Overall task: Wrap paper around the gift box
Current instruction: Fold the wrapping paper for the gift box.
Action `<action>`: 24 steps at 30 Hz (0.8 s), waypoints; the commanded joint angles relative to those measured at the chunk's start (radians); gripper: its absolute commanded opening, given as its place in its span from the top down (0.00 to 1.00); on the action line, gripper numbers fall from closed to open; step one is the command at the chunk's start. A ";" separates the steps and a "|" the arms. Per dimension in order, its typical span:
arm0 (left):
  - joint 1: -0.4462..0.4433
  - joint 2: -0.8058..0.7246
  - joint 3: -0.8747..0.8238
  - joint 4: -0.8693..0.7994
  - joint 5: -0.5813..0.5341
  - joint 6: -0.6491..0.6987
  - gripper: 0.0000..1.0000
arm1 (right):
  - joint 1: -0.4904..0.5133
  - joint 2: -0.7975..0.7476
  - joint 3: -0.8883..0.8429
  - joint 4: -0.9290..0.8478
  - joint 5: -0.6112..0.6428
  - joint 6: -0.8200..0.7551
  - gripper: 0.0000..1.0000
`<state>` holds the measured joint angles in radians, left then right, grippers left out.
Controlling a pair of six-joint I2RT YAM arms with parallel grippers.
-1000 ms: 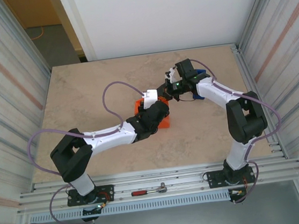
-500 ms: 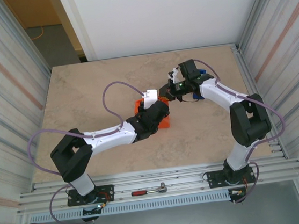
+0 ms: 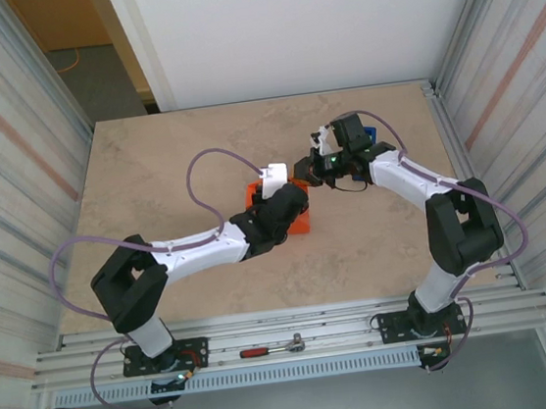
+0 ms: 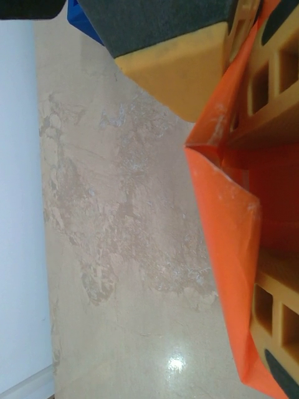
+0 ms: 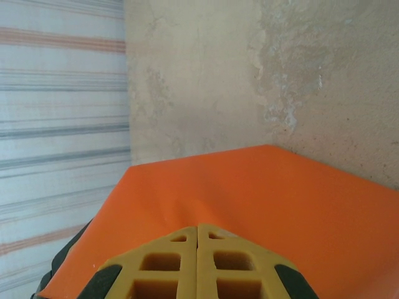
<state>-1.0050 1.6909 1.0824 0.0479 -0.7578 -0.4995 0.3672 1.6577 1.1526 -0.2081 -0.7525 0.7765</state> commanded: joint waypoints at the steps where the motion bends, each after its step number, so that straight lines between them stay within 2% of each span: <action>1: 0.024 0.036 -0.073 -0.223 0.286 -0.063 0.55 | 0.017 0.017 -0.085 -0.155 0.023 -0.016 1.00; 7: 0.128 -0.124 -0.082 -0.161 0.543 -0.014 0.53 | 0.013 0.020 -0.109 -0.141 0.030 -0.017 1.00; 15: 0.225 -0.310 -0.068 -0.138 0.637 0.000 0.51 | 0.014 0.014 -0.127 -0.129 0.037 -0.018 1.00; 24: 0.370 -0.345 -0.047 -0.133 0.720 -0.008 0.50 | 0.013 0.011 -0.148 -0.121 0.042 -0.020 1.00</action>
<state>-0.6659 1.3499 1.0187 -0.0723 -0.0875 -0.5053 0.3660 1.6230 1.0821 -0.1188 -0.7567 0.7765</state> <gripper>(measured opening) 0.496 0.061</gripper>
